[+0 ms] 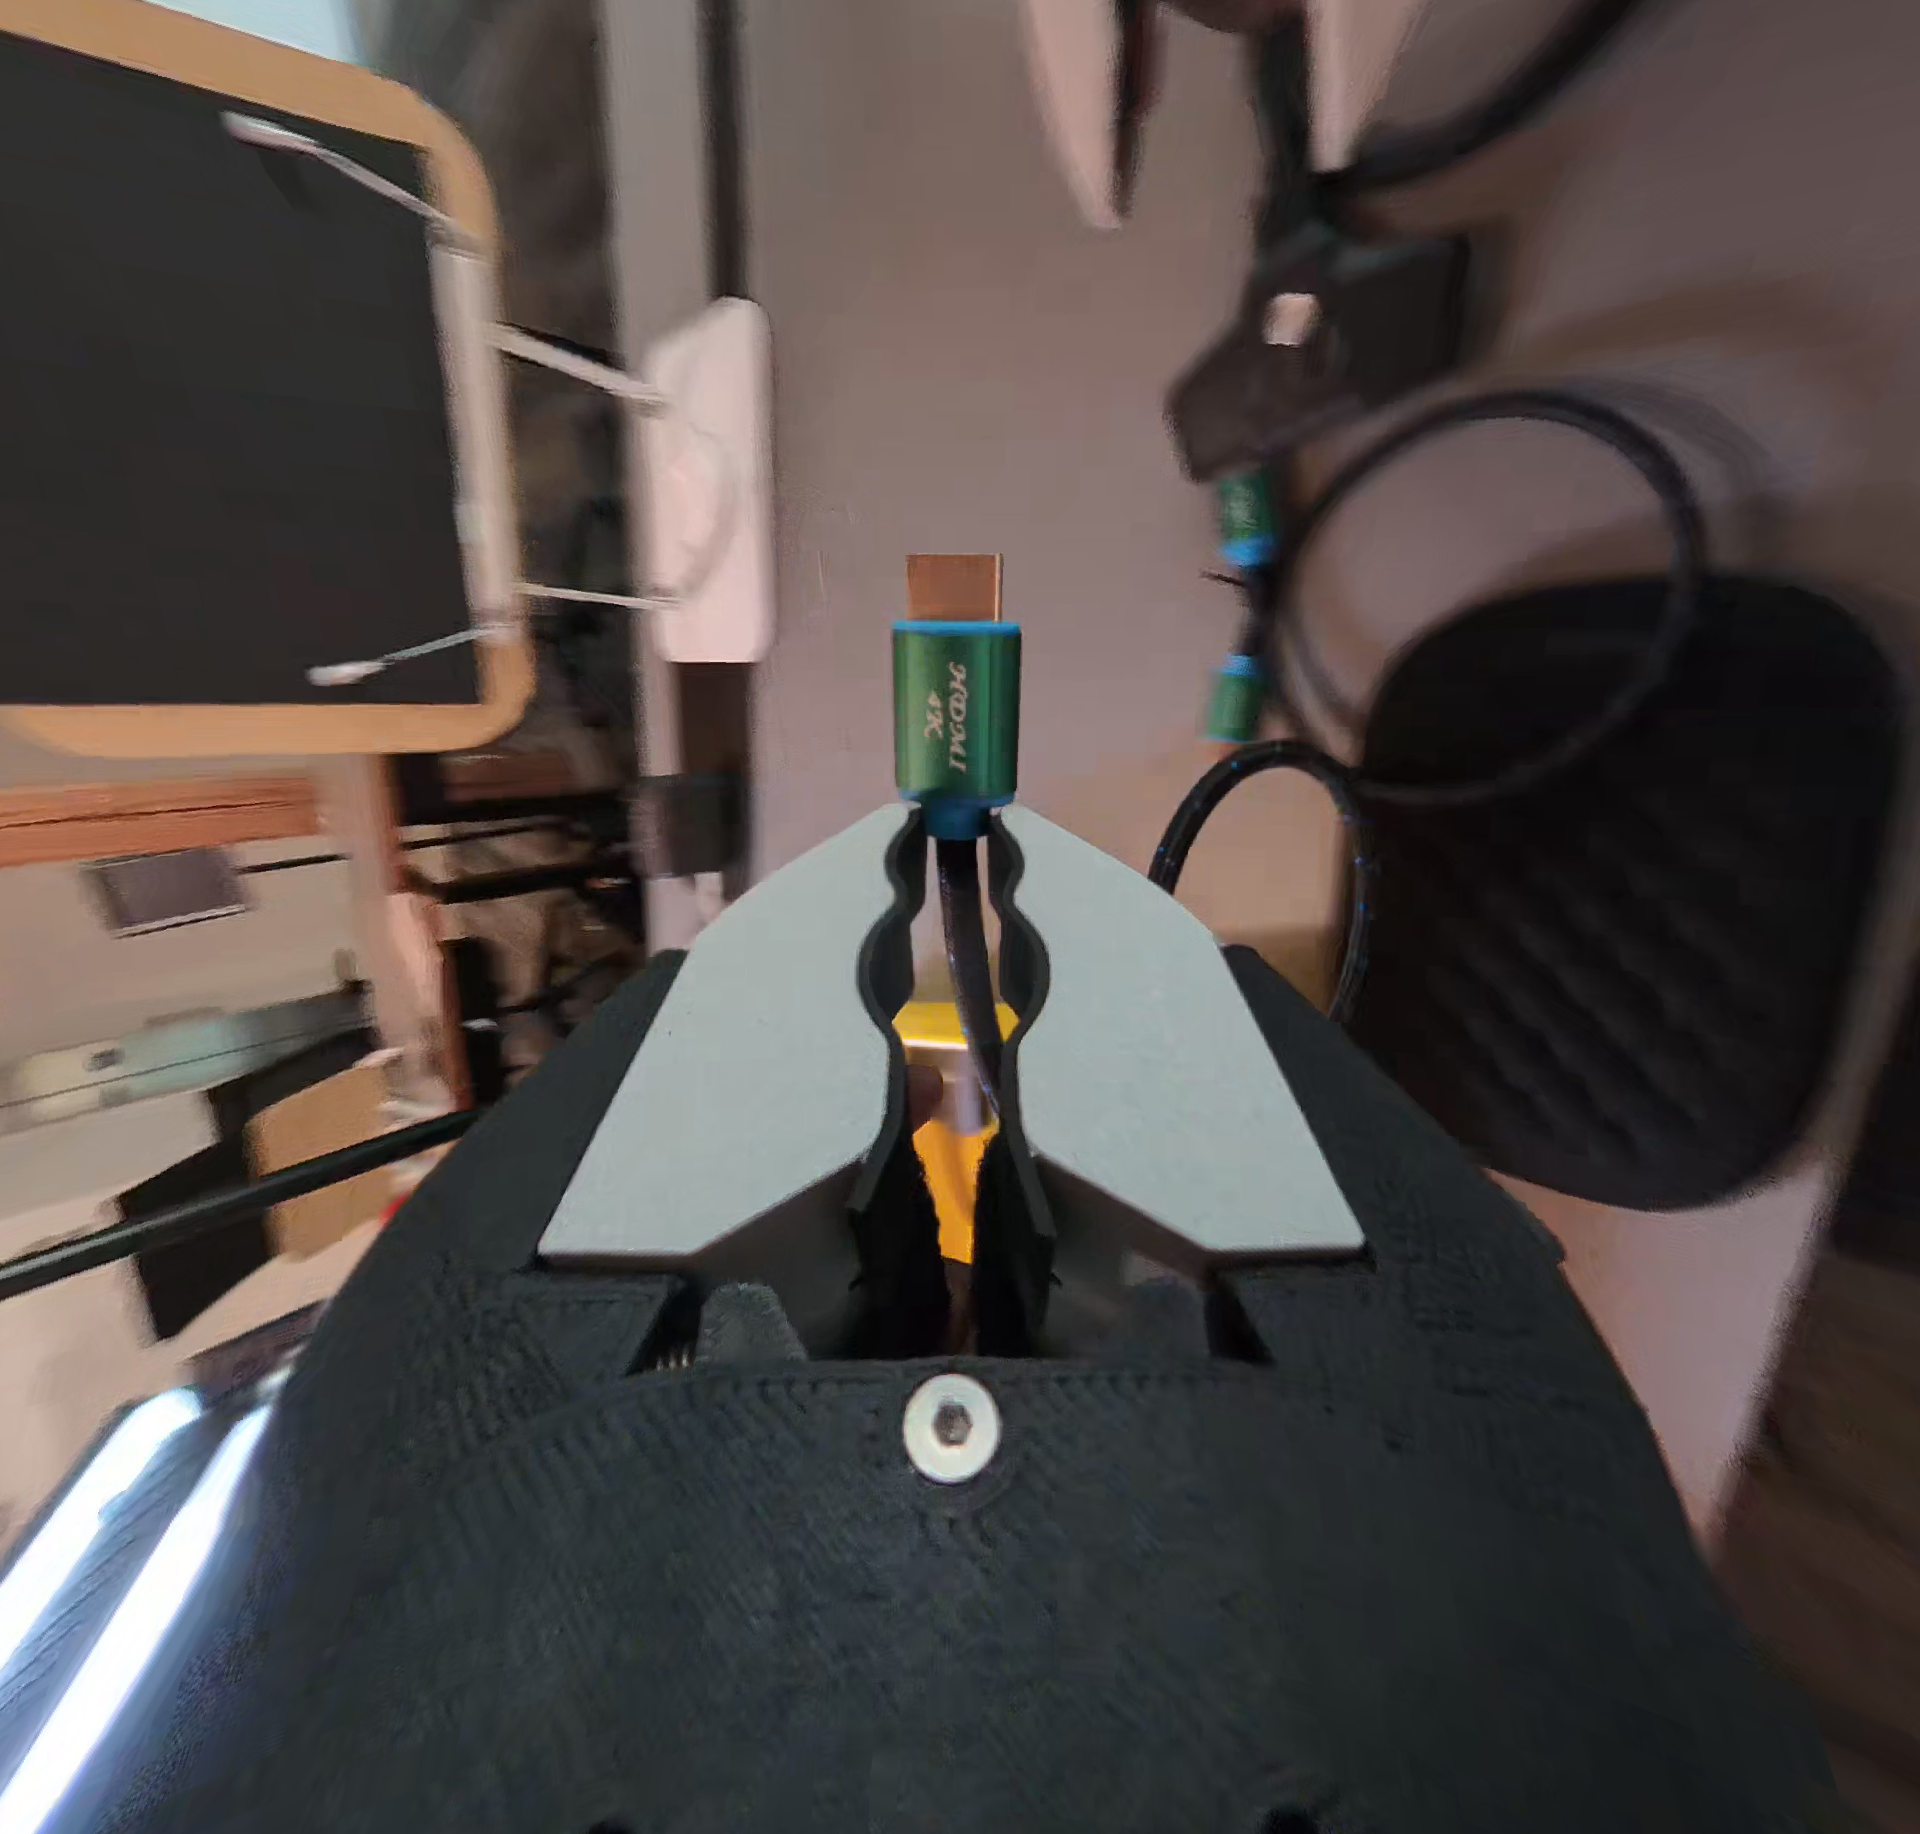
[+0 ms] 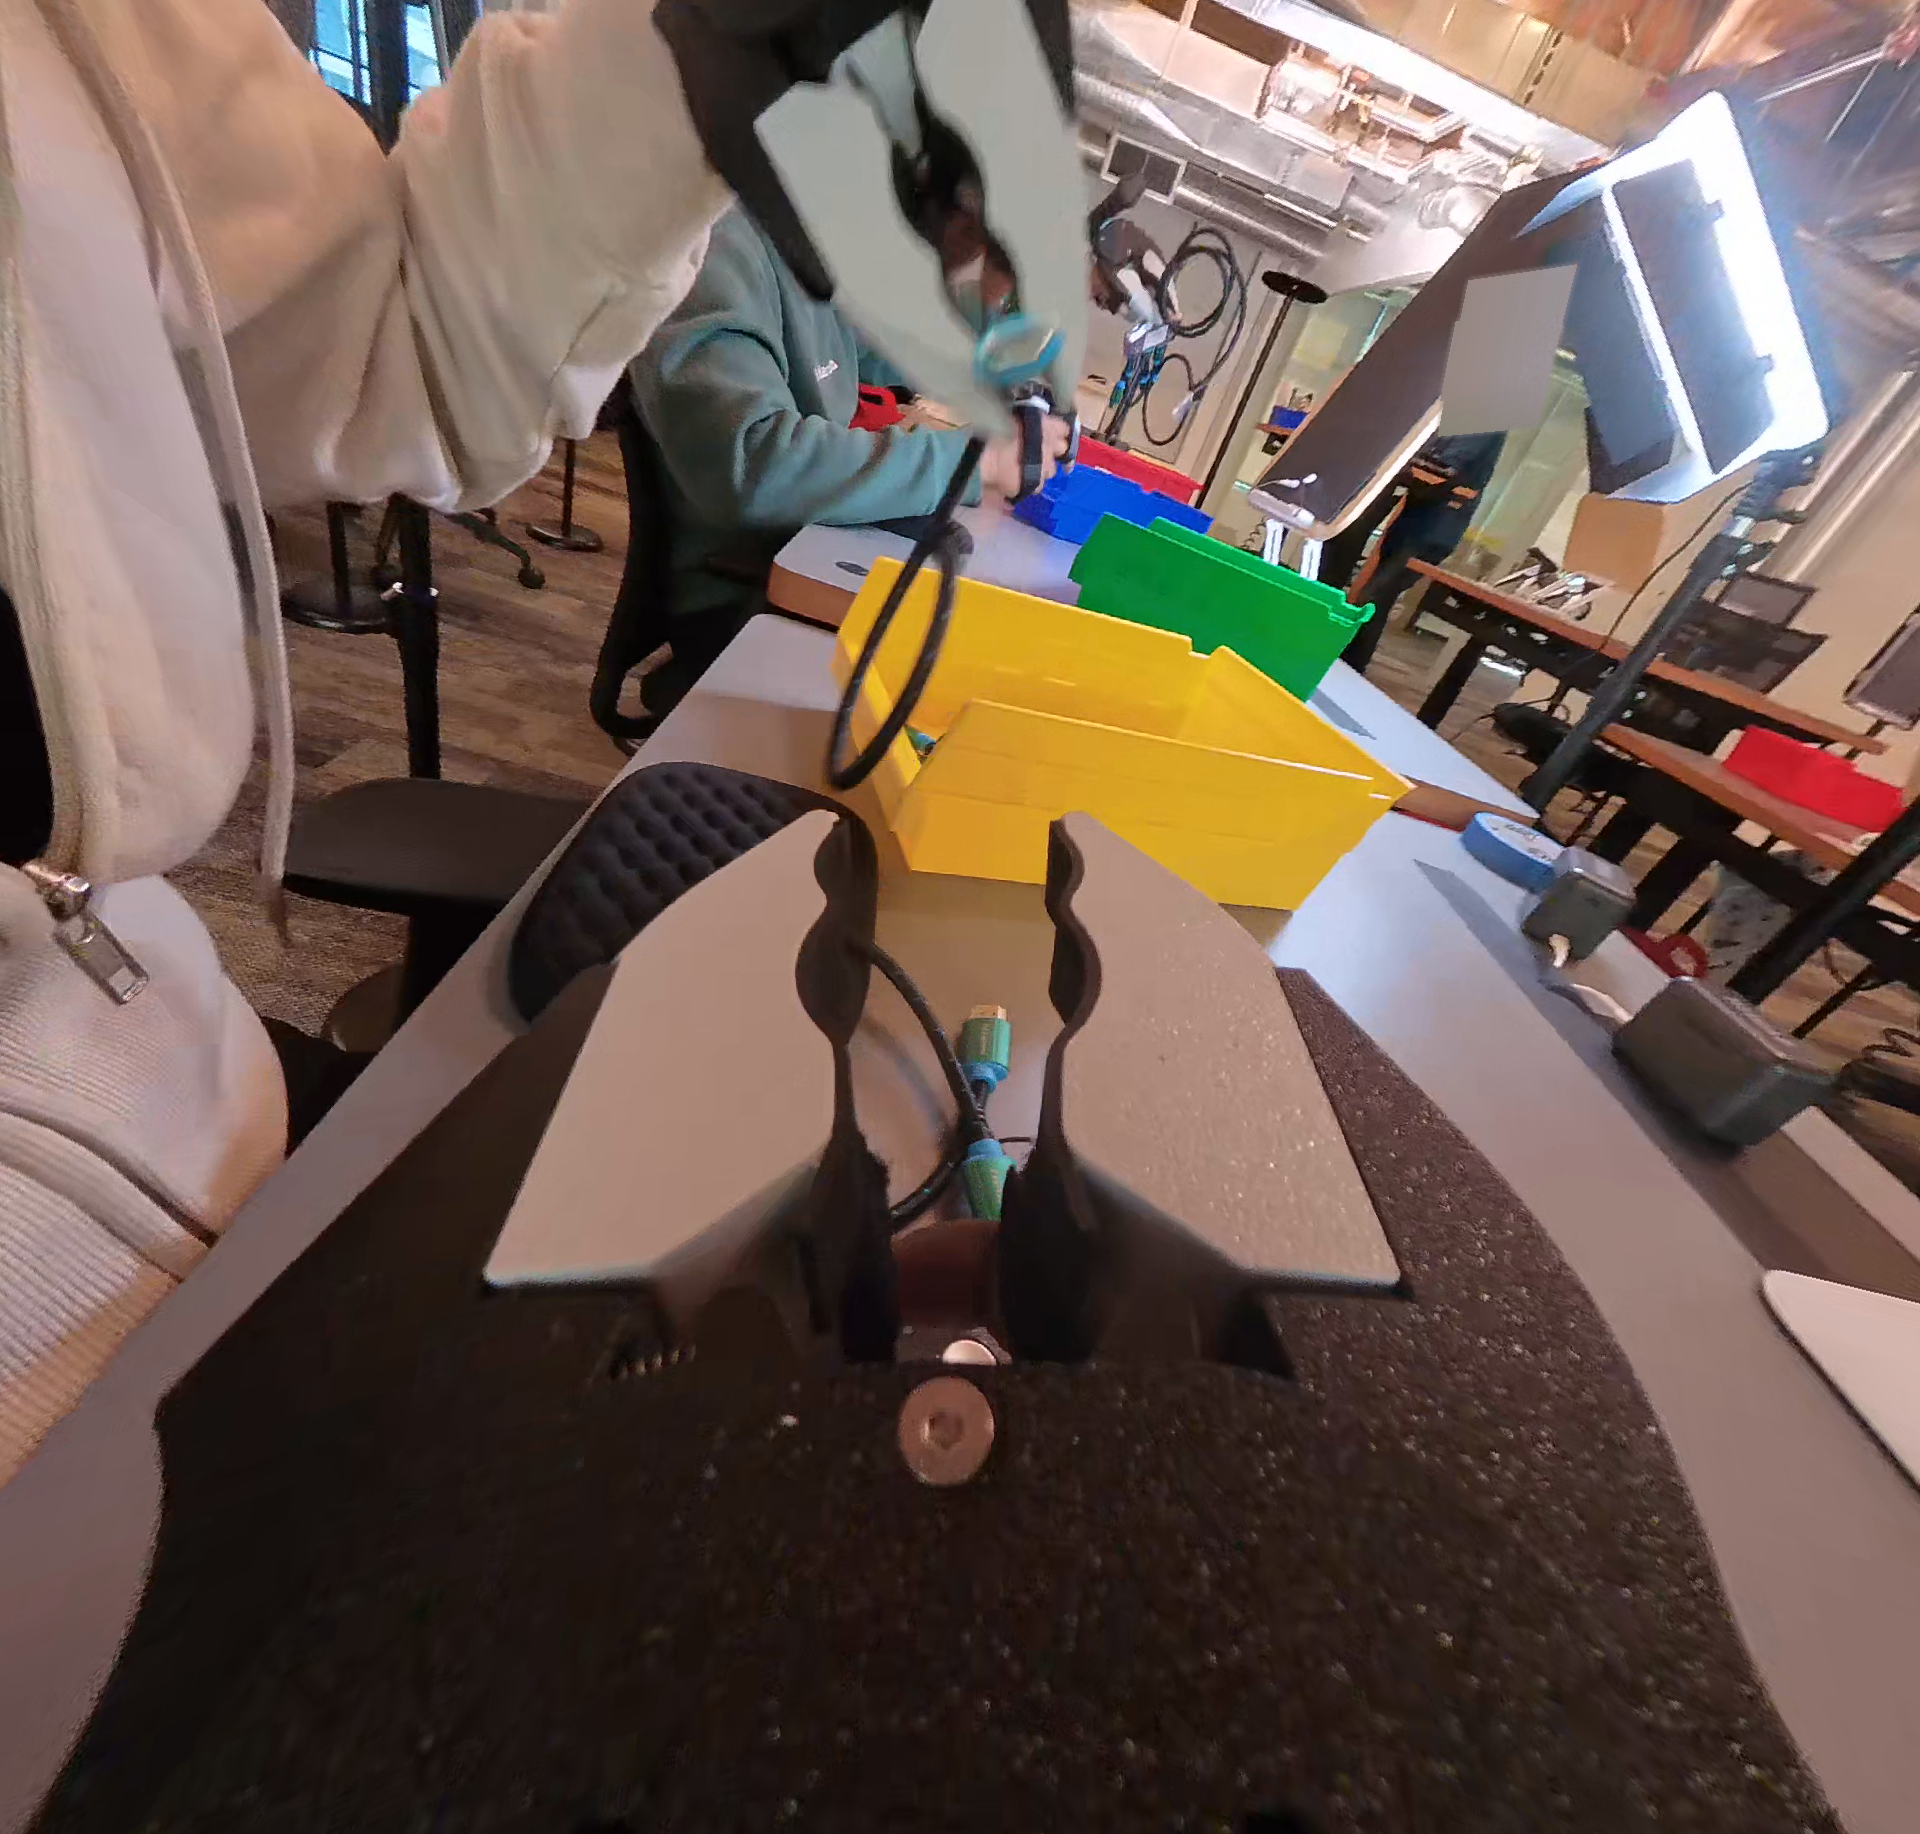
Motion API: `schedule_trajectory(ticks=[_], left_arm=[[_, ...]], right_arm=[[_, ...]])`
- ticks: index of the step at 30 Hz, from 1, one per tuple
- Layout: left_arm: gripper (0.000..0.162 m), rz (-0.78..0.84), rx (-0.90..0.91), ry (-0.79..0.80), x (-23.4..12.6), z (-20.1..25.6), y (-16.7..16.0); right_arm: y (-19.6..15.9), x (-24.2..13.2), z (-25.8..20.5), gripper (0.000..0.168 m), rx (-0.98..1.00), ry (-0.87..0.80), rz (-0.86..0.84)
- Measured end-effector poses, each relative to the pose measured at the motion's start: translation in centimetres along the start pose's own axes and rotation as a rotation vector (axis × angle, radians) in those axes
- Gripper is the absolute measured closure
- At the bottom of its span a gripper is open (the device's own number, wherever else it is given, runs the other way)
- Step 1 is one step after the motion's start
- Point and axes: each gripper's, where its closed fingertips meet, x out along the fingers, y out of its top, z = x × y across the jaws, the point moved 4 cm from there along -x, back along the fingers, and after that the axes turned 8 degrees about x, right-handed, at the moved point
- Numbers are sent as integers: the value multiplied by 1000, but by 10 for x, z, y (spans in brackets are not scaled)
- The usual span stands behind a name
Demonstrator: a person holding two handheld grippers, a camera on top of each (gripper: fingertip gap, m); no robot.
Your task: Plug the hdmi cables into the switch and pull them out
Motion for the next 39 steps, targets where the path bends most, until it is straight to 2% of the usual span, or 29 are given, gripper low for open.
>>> schedule_trajectory(ticks=[4, 7, 12, 17, 21, 25, 27, 29, 30, 32, 35, 37, 39], left_arm=[[151, -49, -46, -225, 54, 55, 9], [151, 6, -146, -273, 89, 69, 16], [151, 87, -258, -293, 115, 78, 26], [151, 127, -238, -223, 124, 87, 33], [152, 178, -240, -169, 125, 89, 36], [151, 214, -225, -120, 124, 91, 37], [151, 233, -214, -108, 124, 93, 37], [149, 289, -258, -138, 124, 96, 38], [143, 330, -304, -181, 122, 98, 39], [120, 415, -428, -248, 120, 98, 41], [119, 480, -553, -231, 121, 89, 37], [124, 498, -540, -184, 121, 86, 35], [120, 479, -520, -132, 121, 84, 35]], right_arm=[[-8, 11, -10, 132, -12, 21, -42], [-26, 19, -10, 131, -27, 0, -110], [-42, 26, -4, 136, 62, -21, -179], [-58, 31, -4, 135, 148, 10, -264], [-68, 31, -4, 128, 253, 68, -324], [-74, 30, -3, 146, 316, 100, -344], [-76, 30, -5, 147, 325, 108, -345], [-77, 28, -7, 147, 278, 117, -346], [-77, 28, -8, 147, 234, 119, -348], [-76, 27, -9, 147, 161, 116, -348], [-73, 27, -10, 147, 77, 113, -319], [-73, 27, -9, 147, 62, 99, -316], [-74, 26, -8, 147, 69, 99, -321]])
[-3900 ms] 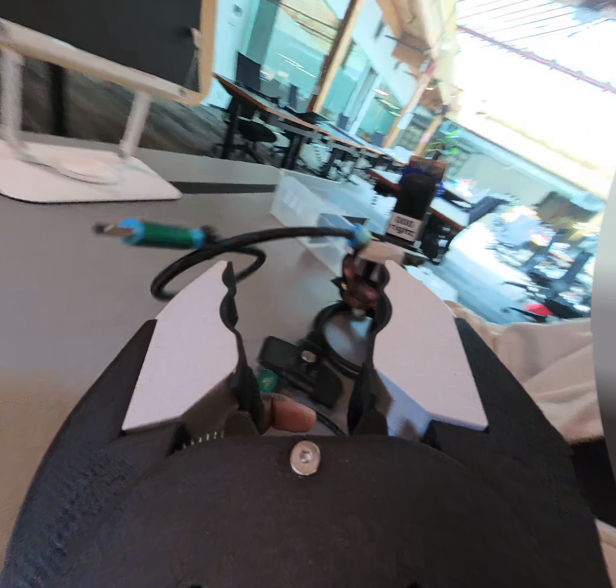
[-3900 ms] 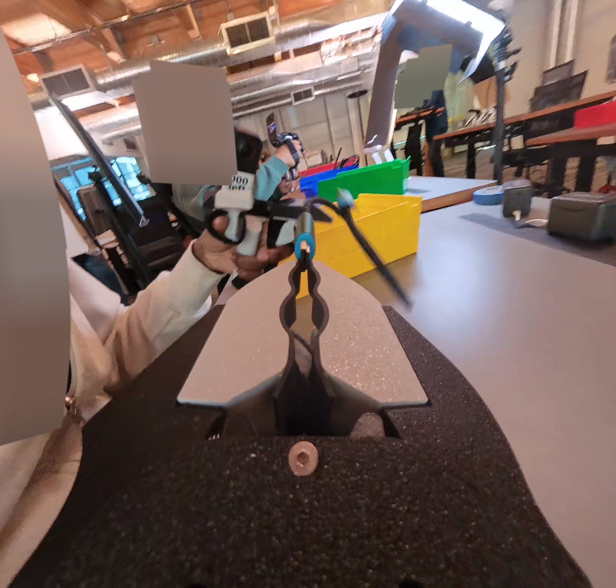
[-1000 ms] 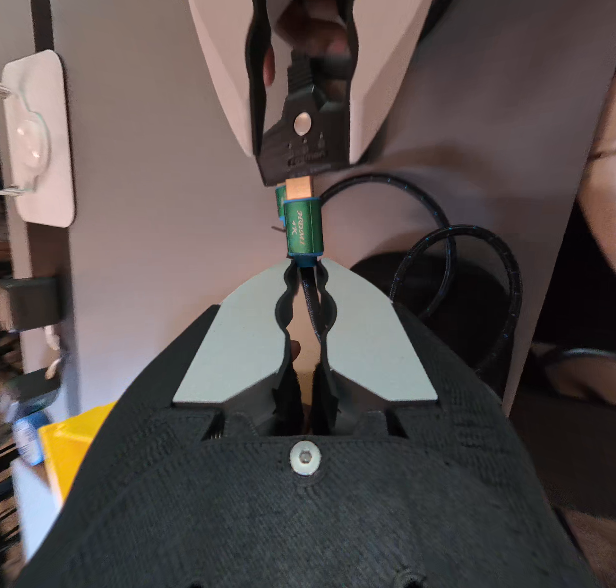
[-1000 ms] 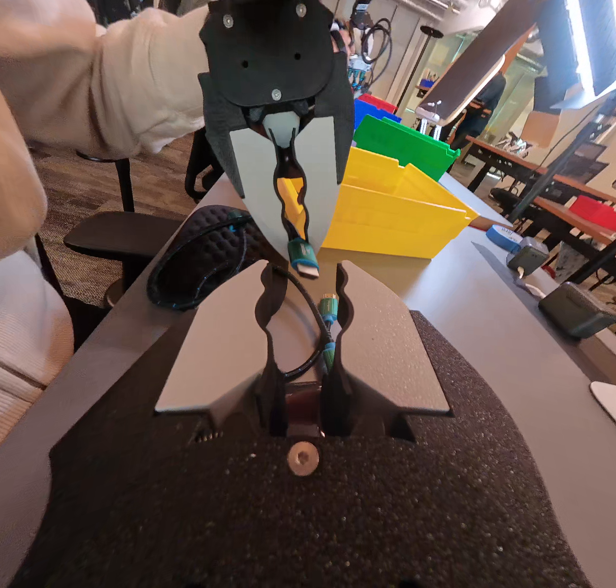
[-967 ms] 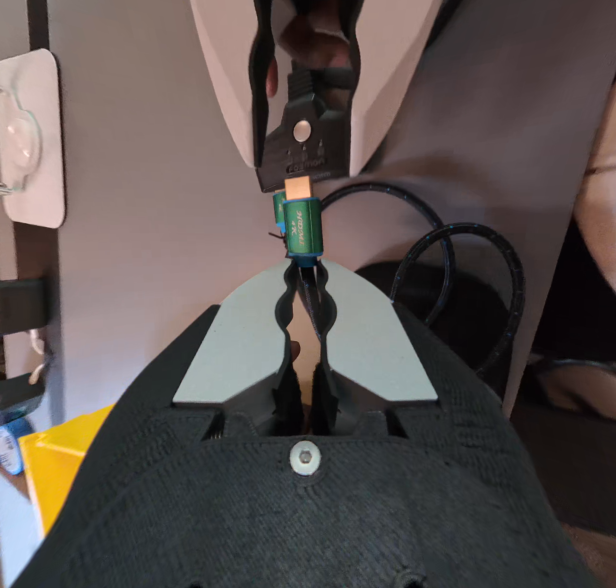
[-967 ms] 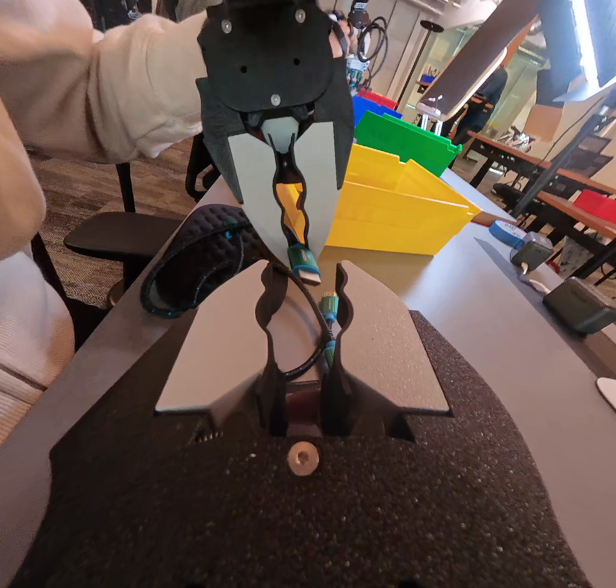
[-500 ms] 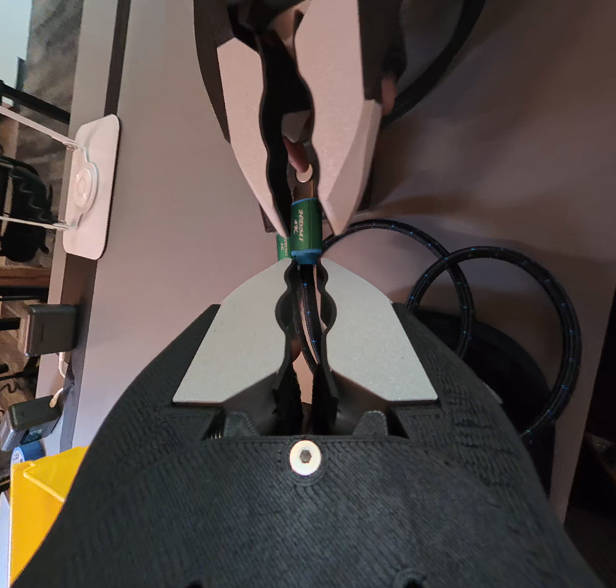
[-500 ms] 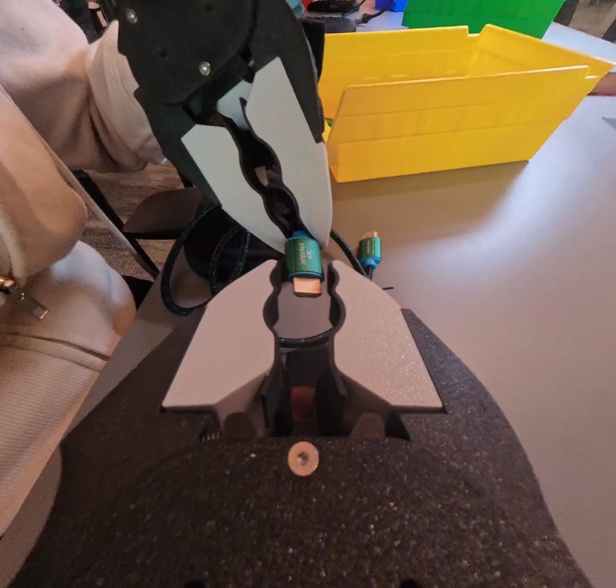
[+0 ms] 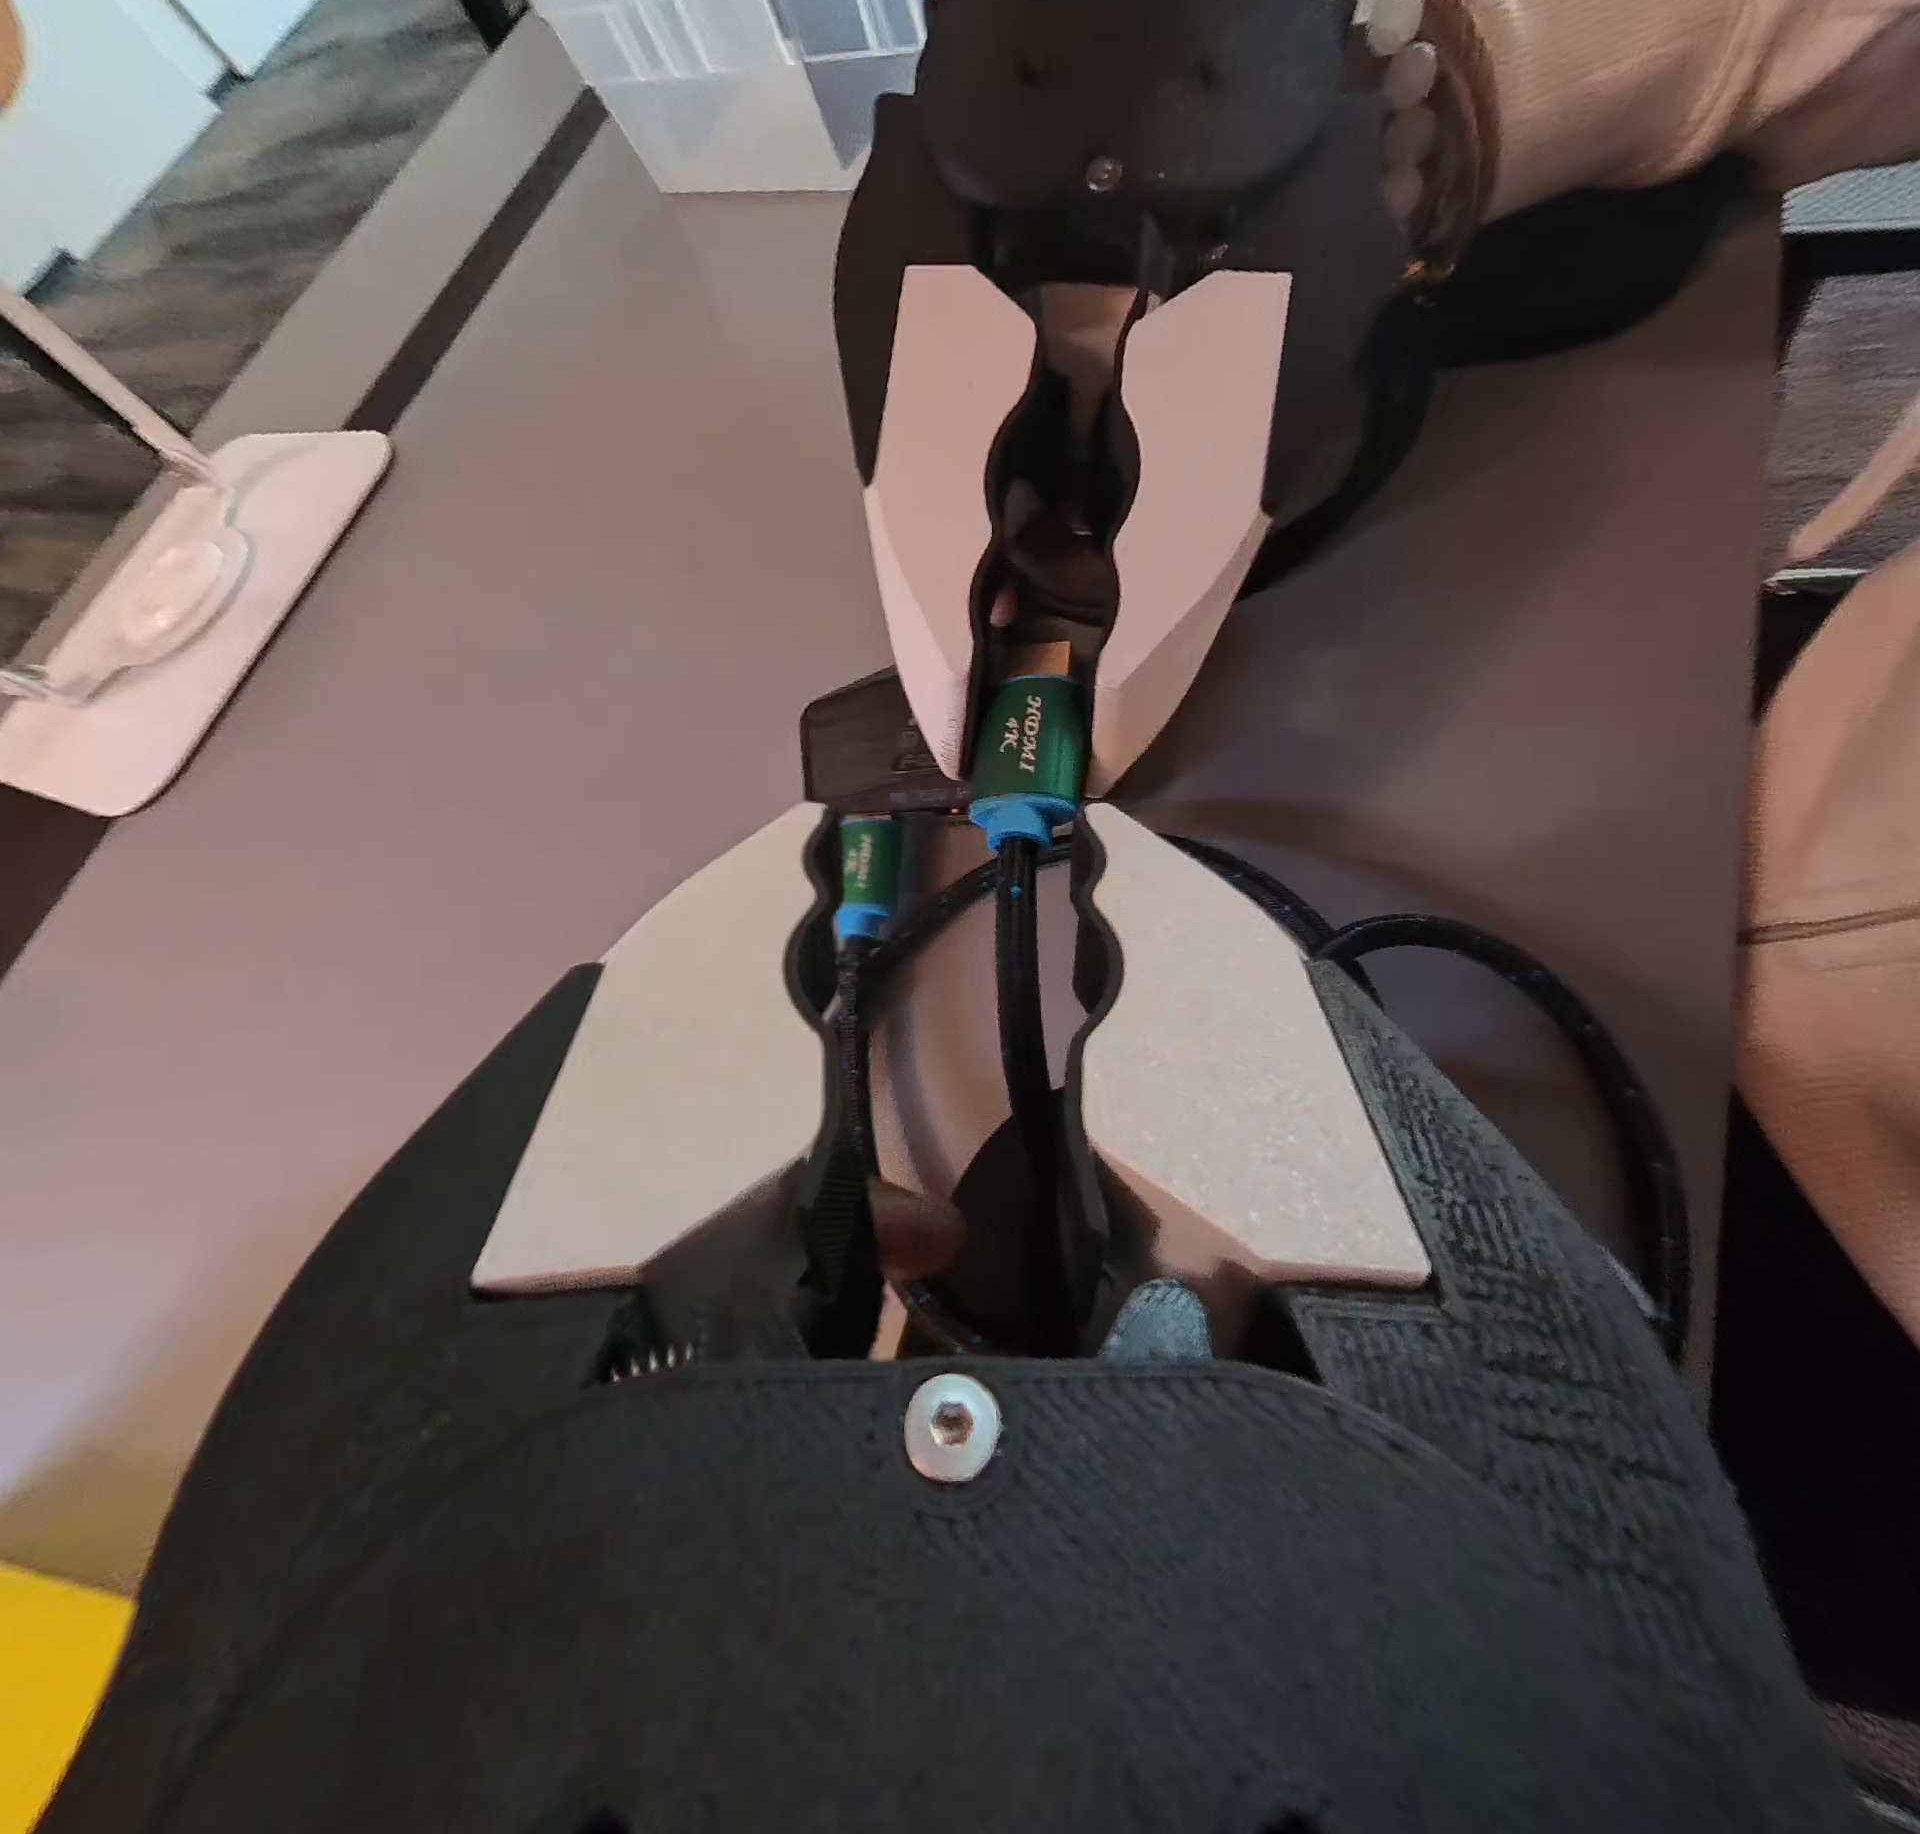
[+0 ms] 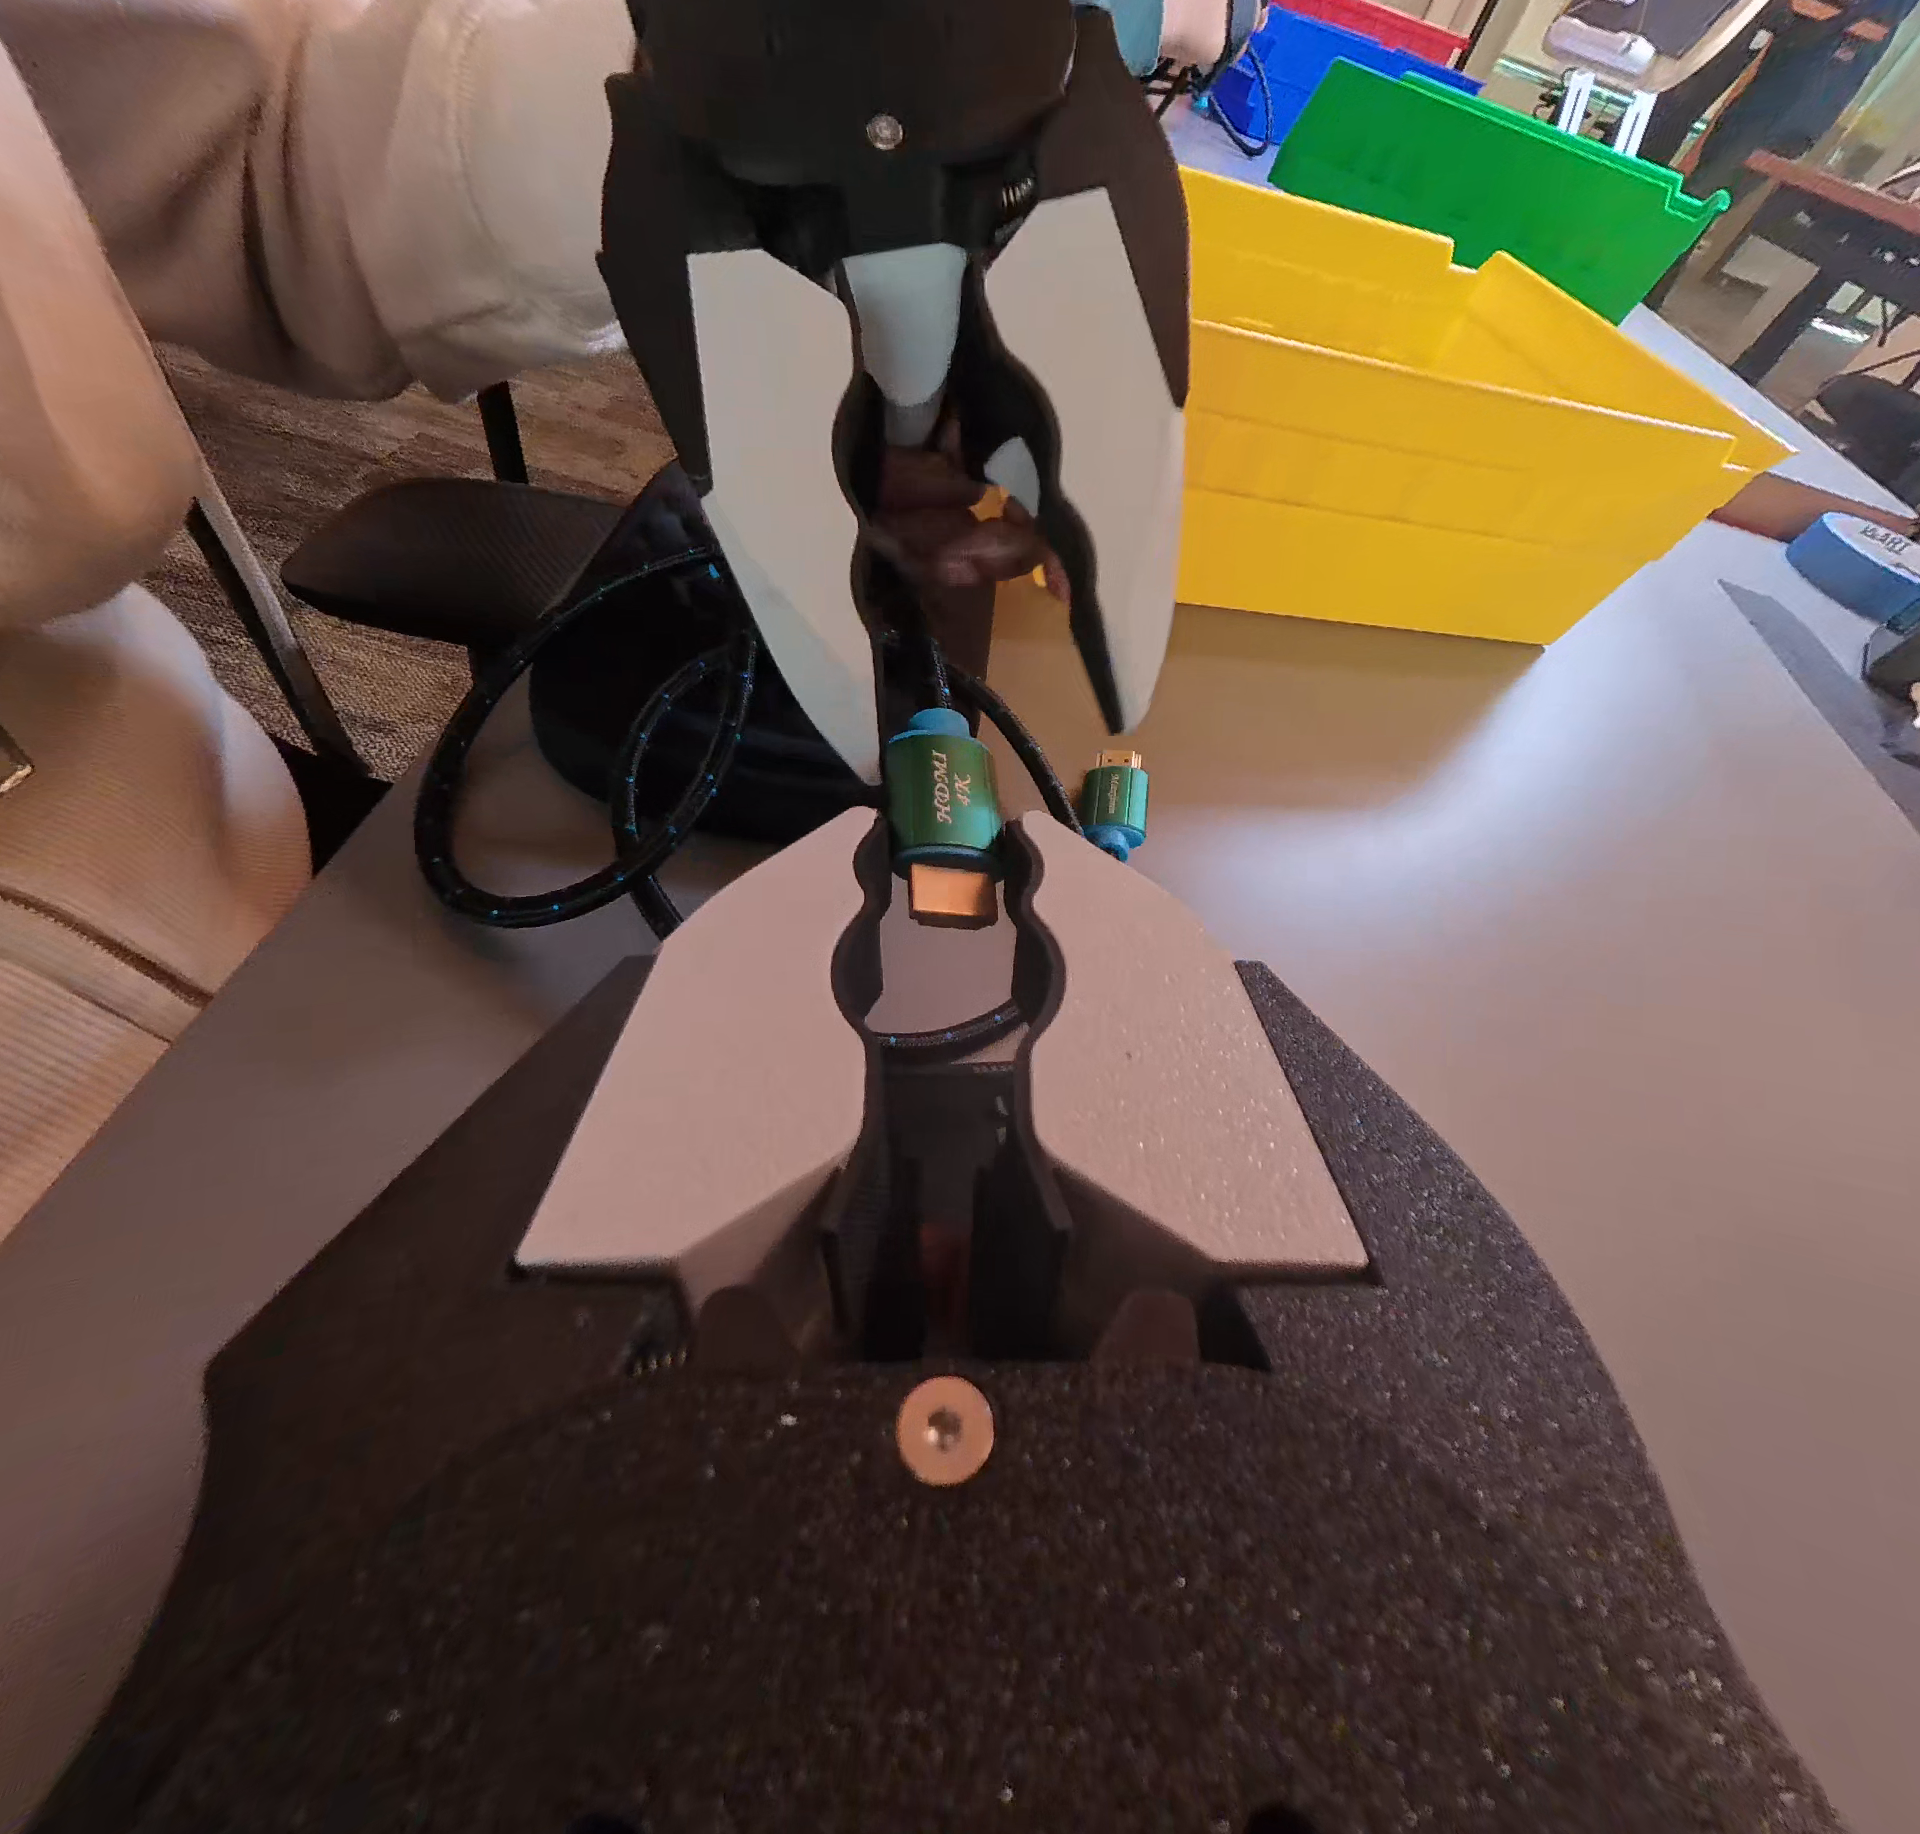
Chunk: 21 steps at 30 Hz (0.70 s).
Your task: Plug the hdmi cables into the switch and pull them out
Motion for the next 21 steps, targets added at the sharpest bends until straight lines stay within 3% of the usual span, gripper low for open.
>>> schedule_trajectory(ticks=[3, 9, 11, 19, 21], left_arm=[[99, 35, -25, -15, -3, 2, 4], [142, 26, -37, -47, 0, 7, -2], [150, 40, -38, -67, -2, 9, -1], [151, -31, 83, -106, 2, 12, -9], [151, -63, 138, -100, 5, 12, -13]], right_arm=[[-2, 1, 0, 147, -19, -8, -11], [1, 0, 0, 147, -57, -21, 11], [2, -1, 0, 148, -71, -26, 23], [-5, 4, -2, 148, -126, -42, -38], [-7, 1, 1, 136, -107, -46, -68]])
